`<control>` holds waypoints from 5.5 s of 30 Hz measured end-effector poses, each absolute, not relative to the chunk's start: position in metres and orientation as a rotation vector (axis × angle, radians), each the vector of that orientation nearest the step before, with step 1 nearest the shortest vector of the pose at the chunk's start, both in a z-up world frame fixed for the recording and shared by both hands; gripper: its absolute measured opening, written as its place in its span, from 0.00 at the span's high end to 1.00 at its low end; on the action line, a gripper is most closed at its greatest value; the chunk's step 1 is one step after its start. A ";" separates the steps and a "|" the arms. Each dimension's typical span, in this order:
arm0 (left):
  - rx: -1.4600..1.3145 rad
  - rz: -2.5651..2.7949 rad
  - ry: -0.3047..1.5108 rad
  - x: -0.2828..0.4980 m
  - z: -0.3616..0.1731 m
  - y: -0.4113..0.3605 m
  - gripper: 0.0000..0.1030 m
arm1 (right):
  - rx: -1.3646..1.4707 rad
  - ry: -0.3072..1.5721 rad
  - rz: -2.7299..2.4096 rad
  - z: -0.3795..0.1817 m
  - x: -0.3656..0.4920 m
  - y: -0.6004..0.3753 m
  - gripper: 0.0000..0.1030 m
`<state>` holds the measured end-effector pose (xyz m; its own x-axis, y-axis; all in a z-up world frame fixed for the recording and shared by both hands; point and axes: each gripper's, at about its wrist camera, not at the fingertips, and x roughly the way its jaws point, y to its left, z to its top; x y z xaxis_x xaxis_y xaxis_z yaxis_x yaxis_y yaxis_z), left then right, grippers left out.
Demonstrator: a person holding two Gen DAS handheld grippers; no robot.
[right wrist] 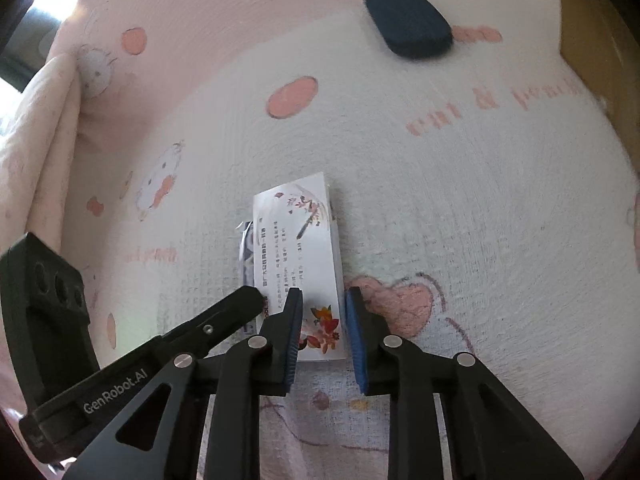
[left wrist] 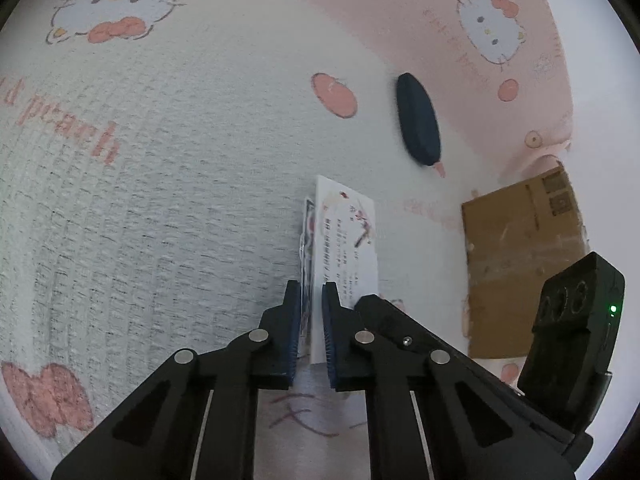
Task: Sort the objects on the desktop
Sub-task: 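Lift the held cards with both tools off the bed, then carry the cards in both tools over and into the cardboard box, then open both tools to drop the cards into the box, then move both open tools from the box toward the navy glasses case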
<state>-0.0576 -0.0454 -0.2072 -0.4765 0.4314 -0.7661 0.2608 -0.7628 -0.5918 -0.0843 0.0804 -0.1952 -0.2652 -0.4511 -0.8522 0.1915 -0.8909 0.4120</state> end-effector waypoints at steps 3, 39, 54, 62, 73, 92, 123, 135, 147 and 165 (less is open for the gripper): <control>-1.505 2.399 -1.020 -0.058 -0.196 -0.042 0.89 | 1.560 -0.328 -2.220 -0.183 -0.082 0.085 0.81; -0.847 2.492 -0.714 -0.044 0.025 0.064 0.93 | 0.939 -0.405 -2.639 0.039 -0.034 0.181 0.82; -0.858 2.457 -0.706 -0.078 0.028 0.128 0.93 | 0.954 -0.514 -2.575 0.043 -0.072 0.239 0.82; -0.905 2.341 -0.680 -0.114 0.025 0.209 0.93 | 1.007 -0.573 -2.637 0.034 -0.103 0.310 0.82; -1.064 2.192 -0.654 -0.138 -0.009 0.305 0.93 | 1.136 -0.580 -2.717 0.019 -0.117 0.404 0.82; -1.236 2.157 -0.634 -0.167 -0.051 0.377 0.92 | 1.316 -0.515 -2.686 -0.014 -0.149 0.463 0.82; -1.336 2.195 -0.712 -0.165 -0.037 0.352 0.37 | 1.326 -0.494 -2.758 0.008 -0.149 0.456 0.50; -1.157 2.192 -0.726 -0.130 0.014 0.306 0.36 | 1.259 -0.351 -2.810 0.050 -0.116 0.394 0.48; -0.953 2.211 -0.673 -0.094 0.058 0.259 0.32 | 1.150 -0.279 -2.870 0.087 -0.088 0.341 0.47; -0.979 2.284 -0.749 -0.101 0.044 0.165 0.31 | 1.170 -0.288 -2.780 0.074 -0.106 0.268 0.47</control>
<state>-0.1008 0.1655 0.0436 -0.5908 0.6587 -0.4660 -0.2546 -0.7002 -0.6670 -0.1056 0.2677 0.0743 -0.6966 -0.1751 -0.6958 0.0289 -0.9758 0.2166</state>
